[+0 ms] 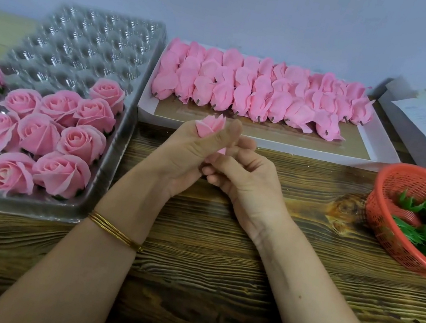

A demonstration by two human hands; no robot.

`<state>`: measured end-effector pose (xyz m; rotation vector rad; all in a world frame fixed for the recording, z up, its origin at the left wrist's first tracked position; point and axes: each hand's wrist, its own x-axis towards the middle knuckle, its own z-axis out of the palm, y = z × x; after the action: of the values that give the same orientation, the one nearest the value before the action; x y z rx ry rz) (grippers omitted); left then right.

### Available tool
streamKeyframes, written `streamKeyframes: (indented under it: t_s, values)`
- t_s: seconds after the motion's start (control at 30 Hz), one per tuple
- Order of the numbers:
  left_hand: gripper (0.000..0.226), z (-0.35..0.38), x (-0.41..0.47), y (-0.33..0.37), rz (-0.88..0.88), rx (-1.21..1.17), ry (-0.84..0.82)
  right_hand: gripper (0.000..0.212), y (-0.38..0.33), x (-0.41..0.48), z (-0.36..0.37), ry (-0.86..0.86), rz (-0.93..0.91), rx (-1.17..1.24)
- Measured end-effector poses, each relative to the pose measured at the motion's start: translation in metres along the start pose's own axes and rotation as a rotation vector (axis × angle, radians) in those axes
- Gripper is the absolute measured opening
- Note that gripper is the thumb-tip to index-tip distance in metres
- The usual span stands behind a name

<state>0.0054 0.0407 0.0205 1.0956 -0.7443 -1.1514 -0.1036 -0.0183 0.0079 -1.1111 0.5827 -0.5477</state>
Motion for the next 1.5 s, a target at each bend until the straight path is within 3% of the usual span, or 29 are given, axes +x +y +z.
streamKeyframes:
  t_s: [0.13, 0.23, 0.3, 0.33, 0.4, 0.53, 0.73, 0.93, 1.07, 1.23, 1.33, 1.4, 1.5]
  values:
    - [0.056, -0.002, 0.000, -0.001, -0.006, -0.005, -0.039, 0.029, -0.002, 0.000, 0.001, -0.057, 0.026, 0.021]
    - [0.080, -0.001, 0.001, -0.001, -0.006, 0.008, 0.020, 0.038, -0.003, 0.000, 0.001, -0.077, 0.048, 0.034]
    - [0.063, 0.000, 0.001, -0.002, -0.016, 0.023, 0.060, 0.036, -0.003, 0.000, 0.000, -0.075, 0.062, 0.040]
    - [0.043, 0.002, 0.000, -0.003, -0.021, 0.026, 0.071, 0.032, -0.003, -0.001, 0.000, -0.068, 0.065, 0.040]
    - [0.029, 0.004, 0.000, -0.003, -0.018, 0.034, 0.084, 0.018, -0.001, 0.000, -0.001, -0.033, 0.064, 0.040]
    - [0.030, 0.004, 0.002, -0.003, -0.028, 0.016, 0.102, 0.001, 0.001, 0.001, -0.002, 0.016, 0.048, 0.047]
    - [0.026, -0.001, -0.001, 0.000, -0.020, 0.015, 0.027, 0.038, -0.001, 0.002, 0.000, -0.081, 0.056, 0.058]
    - [0.029, -0.001, -0.001, 0.003, -0.005, 0.073, 0.004, 0.032, -0.002, 0.002, -0.001, -0.112, 0.088, 0.101]
    - [0.027, 0.000, -0.001, 0.001, 0.019, 0.058, 0.004, 0.043, -0.001, 0.004, -0.004, -0.159, 0.106, 0.130]
    - [0.023, 0.001, 0.003, -0.003, 0.044, 0.045, 0.078, 0.004, -0.003, 0.005, -0.009, -0.140, 0.124, 0.163]
    - [0.038, 0.003, 0.006, -0.005, 0.026, 0.045, 0.181, 0.041, 0.002, 0.006, -0.010, -0.071, 0.068, 0.129]
    - [0.035, 0.005, 0.006, -0.006, 0.025, 0.062, 0.221, 0.064, 0.005, 0.007, -0.007, -0.031, 0.008, 0.075]
    - [0.026, 0.007, 0.006, -0.006, 0.038, 0.065, 0.221, 0.057, 0.007, 0.005, -0.005, 0.023, -0.031, 0.019]
